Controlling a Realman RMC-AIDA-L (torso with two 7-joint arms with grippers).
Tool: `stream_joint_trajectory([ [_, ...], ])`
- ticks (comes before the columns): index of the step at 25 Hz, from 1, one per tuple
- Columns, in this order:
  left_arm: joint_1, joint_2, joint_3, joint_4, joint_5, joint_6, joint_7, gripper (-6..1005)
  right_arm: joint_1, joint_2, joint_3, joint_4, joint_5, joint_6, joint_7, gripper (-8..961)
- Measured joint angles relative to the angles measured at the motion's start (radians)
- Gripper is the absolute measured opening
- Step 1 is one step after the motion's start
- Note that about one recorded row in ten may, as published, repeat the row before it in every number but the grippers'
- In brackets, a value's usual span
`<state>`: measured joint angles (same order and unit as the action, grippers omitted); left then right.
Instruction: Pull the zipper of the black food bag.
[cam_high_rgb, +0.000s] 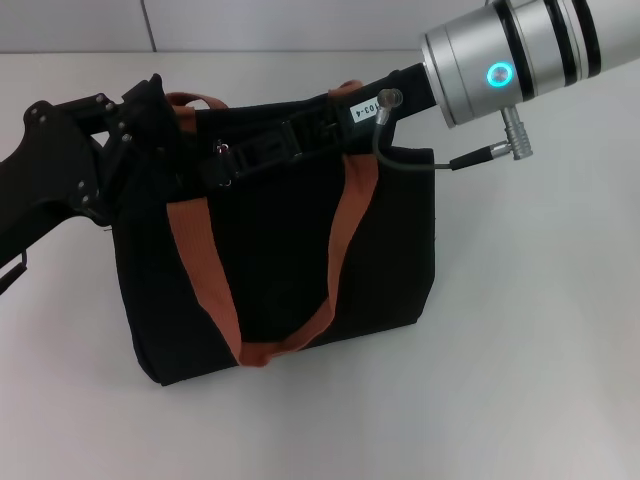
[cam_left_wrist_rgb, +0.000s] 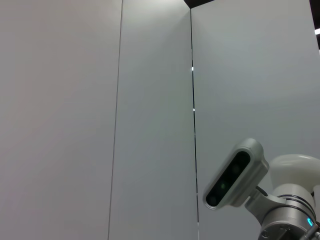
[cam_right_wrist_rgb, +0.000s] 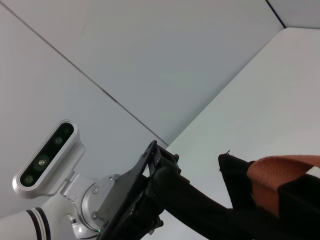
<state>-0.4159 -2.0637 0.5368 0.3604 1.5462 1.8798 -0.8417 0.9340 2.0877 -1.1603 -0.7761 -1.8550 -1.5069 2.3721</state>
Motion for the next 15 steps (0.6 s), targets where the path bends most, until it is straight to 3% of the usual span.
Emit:
stream_joint_trajectory([
  [15,-0.001,-0.001,0.003,0.000,0.000,0.020,-0.002,45,-0.006,0.002,-0.045,0.017,0.030,0.092,-0.002,236],
])
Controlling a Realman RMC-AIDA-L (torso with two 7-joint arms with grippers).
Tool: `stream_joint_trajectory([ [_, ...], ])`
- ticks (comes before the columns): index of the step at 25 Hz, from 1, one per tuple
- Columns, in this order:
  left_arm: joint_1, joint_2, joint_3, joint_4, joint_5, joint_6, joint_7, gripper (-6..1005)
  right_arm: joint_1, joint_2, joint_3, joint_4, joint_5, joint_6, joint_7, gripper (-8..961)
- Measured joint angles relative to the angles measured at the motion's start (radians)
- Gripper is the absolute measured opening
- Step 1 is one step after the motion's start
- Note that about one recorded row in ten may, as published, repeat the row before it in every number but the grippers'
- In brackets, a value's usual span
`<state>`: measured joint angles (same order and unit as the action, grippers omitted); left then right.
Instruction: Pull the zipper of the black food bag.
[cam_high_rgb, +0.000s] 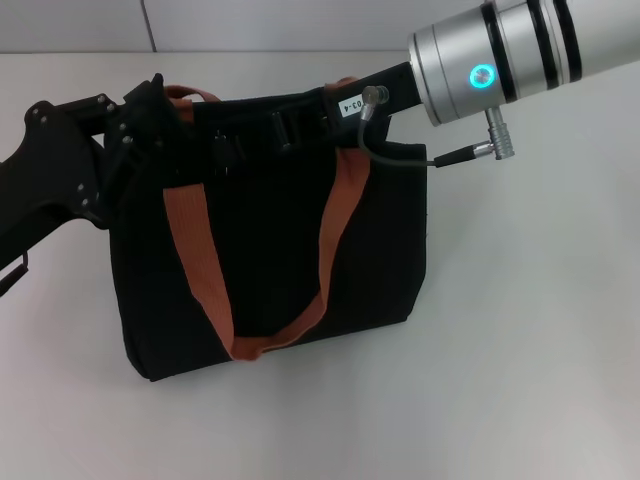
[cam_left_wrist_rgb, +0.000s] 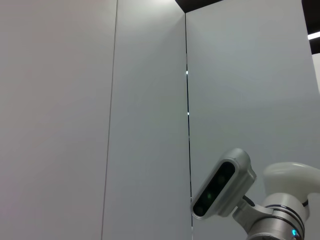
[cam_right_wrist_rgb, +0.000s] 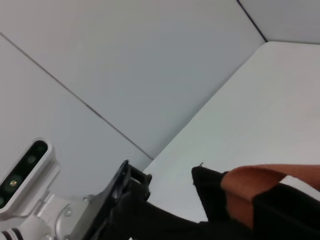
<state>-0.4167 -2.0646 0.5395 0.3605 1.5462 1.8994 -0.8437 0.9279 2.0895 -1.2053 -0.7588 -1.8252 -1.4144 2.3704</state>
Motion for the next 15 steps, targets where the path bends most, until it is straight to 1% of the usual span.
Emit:
stream_joint_trajectory([
  [5,0.002,0.001,-0.001,-0.007,0.000,0.006,0.000,45,-0.004,0.000,-0.027,0.004,0.022,0.025,-0.012,63],
  [10,0.005,0.002,-0.001,-0.009,0.000,0.007,0.000,45,-0.015,0.000,-0.040,-0.004,0.022,0.033,-0.025,-3],
  [12,0.005,0.002,-0.001,-0.009,0.000,0.007,0.000,46,-0.030,0.000,-0.043,-0.026,0.018,0.037,-0.023,-2],
  [15,0.007,0.002,-0.003,-0.009,0.000,0.008,0.000,46,-0.075,-0.002,-0.044,-0.098,0.005,0.044,0.008,-1],
])
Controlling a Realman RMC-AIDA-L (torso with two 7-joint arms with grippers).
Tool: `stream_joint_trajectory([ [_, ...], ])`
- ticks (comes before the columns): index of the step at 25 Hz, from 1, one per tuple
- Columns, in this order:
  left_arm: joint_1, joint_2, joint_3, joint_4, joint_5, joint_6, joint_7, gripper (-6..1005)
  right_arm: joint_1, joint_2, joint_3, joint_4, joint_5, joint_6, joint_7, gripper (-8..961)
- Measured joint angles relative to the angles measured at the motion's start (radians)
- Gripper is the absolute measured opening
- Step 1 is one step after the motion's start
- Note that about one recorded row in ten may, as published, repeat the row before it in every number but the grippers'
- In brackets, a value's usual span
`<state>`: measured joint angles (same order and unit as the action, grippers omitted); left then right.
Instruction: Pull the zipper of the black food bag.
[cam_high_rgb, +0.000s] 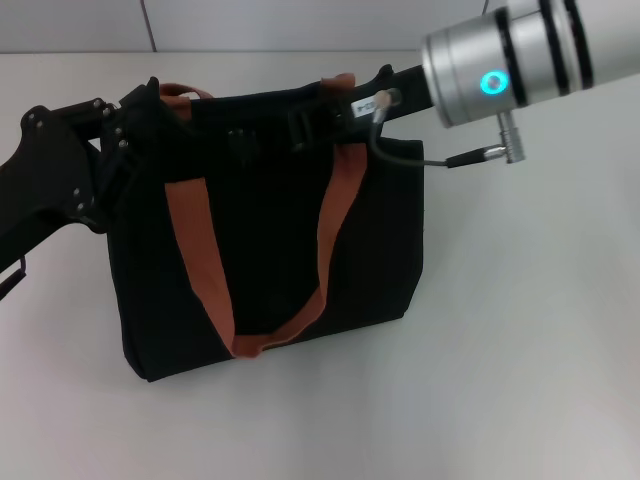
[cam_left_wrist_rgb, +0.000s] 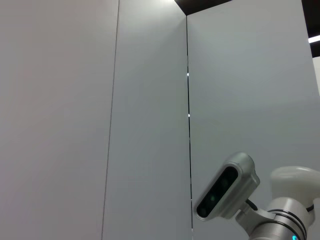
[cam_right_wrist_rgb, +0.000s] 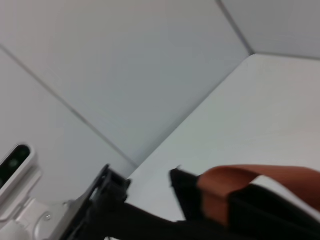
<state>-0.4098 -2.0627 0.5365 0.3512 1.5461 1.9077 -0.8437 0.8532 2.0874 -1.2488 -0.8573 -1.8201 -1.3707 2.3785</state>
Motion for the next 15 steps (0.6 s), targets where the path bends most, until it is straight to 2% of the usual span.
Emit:
stream_joint_trajectory([
  [8,0.007,0.002,-0.010,0.000,0.000,0.001,0.000,47,-0.168,-0.001,0.004,-0.314,-0.112,-0.002,0.139,0],
  [15,0.013,0.007,-0.022,0.000,0.000,0.000,0.000,47,-0.279,-0.002,0.033,-0.486,-0.178,-0.010,0.203,0],
])
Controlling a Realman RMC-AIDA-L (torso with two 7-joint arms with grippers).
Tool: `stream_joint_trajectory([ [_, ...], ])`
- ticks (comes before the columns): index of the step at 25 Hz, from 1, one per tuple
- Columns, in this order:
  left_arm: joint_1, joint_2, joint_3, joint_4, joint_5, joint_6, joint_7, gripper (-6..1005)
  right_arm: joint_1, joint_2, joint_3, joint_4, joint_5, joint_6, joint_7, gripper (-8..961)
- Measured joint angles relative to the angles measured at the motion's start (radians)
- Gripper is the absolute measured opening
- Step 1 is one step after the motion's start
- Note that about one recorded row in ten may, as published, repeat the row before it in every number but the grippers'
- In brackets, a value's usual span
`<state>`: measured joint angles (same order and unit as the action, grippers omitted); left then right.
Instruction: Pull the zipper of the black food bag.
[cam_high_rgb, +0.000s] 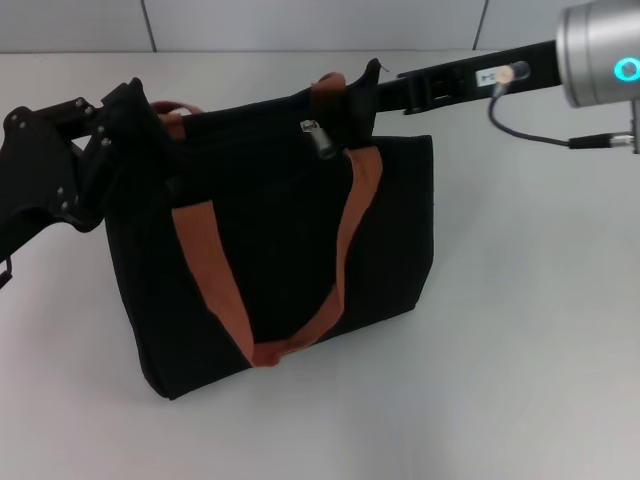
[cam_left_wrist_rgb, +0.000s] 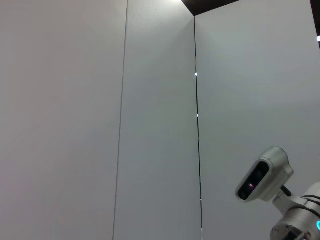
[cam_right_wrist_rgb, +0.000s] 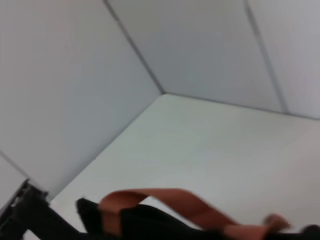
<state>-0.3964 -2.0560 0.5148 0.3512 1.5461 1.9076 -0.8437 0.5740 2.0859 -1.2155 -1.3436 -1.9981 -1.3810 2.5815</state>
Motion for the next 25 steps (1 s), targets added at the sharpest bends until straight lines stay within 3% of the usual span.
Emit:
stream_joint_trajectory([
  [7,0.002,0.001,-0.003,0.000,0.000,-0.005,-0.008,48,-0.052,0.002,0.065,-0.016,0.108,-0.051,-0.037,-2],
  [15,0.002,0.001,-0.004,0.000,-0.001,-0.005,-0.013,48,-0.052,-0.006,0.190,0.146,0.322,-0.140,-0.241,21],
  [19,0.002,-0.001,-0.005,0.000,-0.002,-0.009,-0.013,49,-0.046,-0.009,0.264,0.259,0.370,-0.172,-0.357,126],
  [25,0.004,-0.004,-0.015,0.000,-0.002,-0.011,-0.024,49,0.014,-0.048,0.289,0.360,0.386,-0.288,-0.363,313],
])
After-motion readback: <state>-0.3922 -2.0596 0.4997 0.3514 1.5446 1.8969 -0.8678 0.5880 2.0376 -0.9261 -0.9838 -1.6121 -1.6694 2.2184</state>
